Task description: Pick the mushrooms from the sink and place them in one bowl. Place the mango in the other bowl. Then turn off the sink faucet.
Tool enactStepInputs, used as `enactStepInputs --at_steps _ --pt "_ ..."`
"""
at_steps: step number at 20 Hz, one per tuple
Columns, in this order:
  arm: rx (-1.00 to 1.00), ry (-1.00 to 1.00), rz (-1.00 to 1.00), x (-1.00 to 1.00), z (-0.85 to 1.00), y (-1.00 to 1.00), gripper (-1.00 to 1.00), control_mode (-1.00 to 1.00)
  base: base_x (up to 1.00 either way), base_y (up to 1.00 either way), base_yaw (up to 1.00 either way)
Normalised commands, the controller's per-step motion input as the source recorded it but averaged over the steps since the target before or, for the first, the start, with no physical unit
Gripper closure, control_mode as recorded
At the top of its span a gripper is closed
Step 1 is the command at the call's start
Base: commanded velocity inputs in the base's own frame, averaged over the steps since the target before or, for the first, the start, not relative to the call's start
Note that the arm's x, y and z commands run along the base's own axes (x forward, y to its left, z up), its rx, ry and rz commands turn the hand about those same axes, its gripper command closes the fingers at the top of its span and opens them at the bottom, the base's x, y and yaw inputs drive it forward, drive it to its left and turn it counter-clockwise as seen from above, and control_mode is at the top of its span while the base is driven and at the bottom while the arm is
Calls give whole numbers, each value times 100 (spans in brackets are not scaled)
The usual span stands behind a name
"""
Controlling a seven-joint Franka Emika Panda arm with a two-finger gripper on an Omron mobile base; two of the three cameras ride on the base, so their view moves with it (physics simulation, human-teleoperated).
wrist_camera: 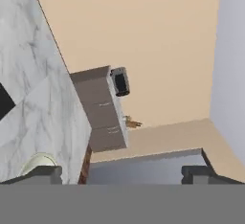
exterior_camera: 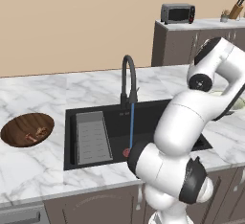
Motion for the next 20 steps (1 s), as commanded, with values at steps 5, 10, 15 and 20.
enactStepInputs --at_steps 5,10,15,20 --pt "22 91 44 -2 21 0 -100 -100 0 0 0" --pt "16 83 55 -4 36 5 -100 -100 0 0 0" --pt "7 67 65 0 58 10 -100 -100 0 0 0" --pt "11 63 65 0 63 5 -100 -100 0 0 0"
